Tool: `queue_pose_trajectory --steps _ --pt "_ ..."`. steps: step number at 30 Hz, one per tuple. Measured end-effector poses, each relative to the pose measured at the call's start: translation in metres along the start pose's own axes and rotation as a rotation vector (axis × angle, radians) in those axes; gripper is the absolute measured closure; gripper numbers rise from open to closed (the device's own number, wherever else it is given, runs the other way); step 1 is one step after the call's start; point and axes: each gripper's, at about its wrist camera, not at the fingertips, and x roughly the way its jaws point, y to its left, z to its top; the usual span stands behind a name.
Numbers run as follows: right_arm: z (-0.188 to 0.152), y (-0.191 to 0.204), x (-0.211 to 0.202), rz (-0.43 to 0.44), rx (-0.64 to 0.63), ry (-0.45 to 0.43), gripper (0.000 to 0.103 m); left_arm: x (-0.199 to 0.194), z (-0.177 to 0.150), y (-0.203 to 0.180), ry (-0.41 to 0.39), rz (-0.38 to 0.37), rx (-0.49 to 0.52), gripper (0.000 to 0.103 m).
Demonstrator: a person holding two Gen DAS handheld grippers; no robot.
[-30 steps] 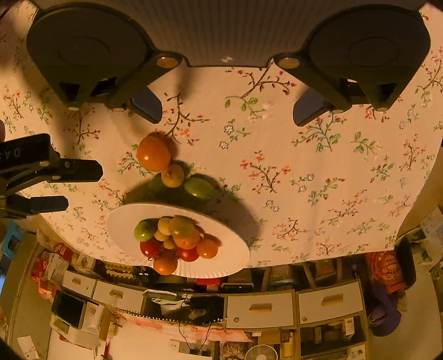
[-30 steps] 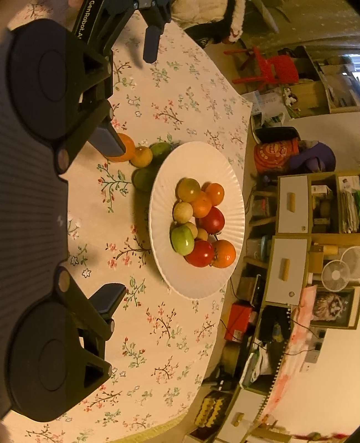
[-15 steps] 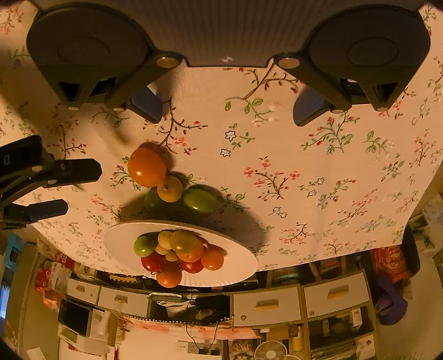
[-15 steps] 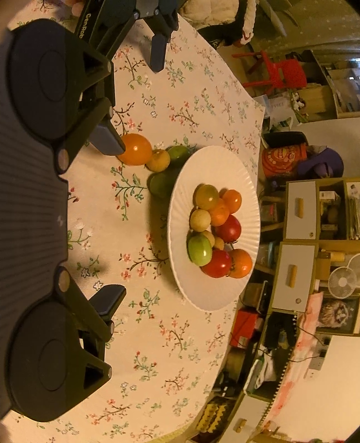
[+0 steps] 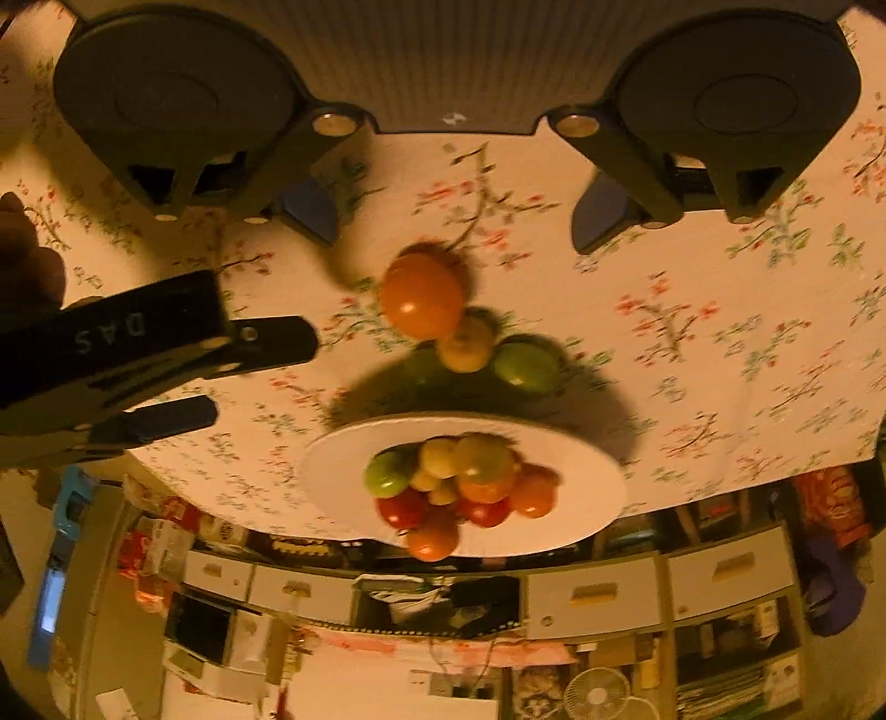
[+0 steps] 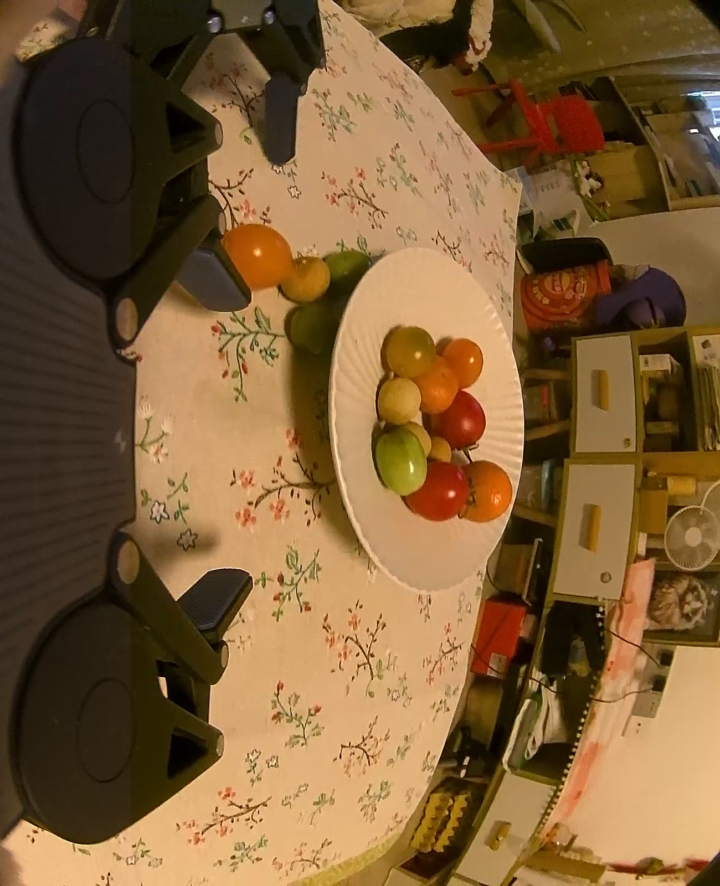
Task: Organize fruits
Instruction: 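Move left gripper to an orange tomato while right gripper moves to a yellow-brown fruit, then close left gripper on the orange tomato while right gripper closes on the yellow-brown fruit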
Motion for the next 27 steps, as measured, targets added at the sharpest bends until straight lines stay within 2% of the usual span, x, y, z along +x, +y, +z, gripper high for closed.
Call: queue_pose_trajectory --steps 3,12,17,20,23,27 --pt "0.002 -0.003 -0.001 -0.004 -0.003 -0.003 0.004 0.002 0.003 -0.003 -0.011 -0.008 -0.006 0.033" --pt "0.003 -0.007 0.001 -0.019 -0.005 -0.001 0.004 0.003 0.010 0.001 -0.026 -0.072 -0.074 0.079" --pt "0.002 -0.004 0.003 -0.012 -0.008 0.002 0.005 -0.002 0.011 0.005 -0.010 -0.065 -0.089 0.081" --pt "0.002 -0.003 0.004 0.009 -0.005 -0.006 0.009 -0.008 0.009 0.011 -0.001 -0.060 -0.100 0.082" --pt "0.000 0.000 0.008 0.039 0.005 -0.006 0.016 -0.015 0.004 0.018 0.005 -0.037 -0.097 0.082" --pt "-0.001 0.004 0.015 0.083 0.028 -0.005 0.031 -0.021 0.000 0.028 0.015 -0.014 -0.102 0.082"
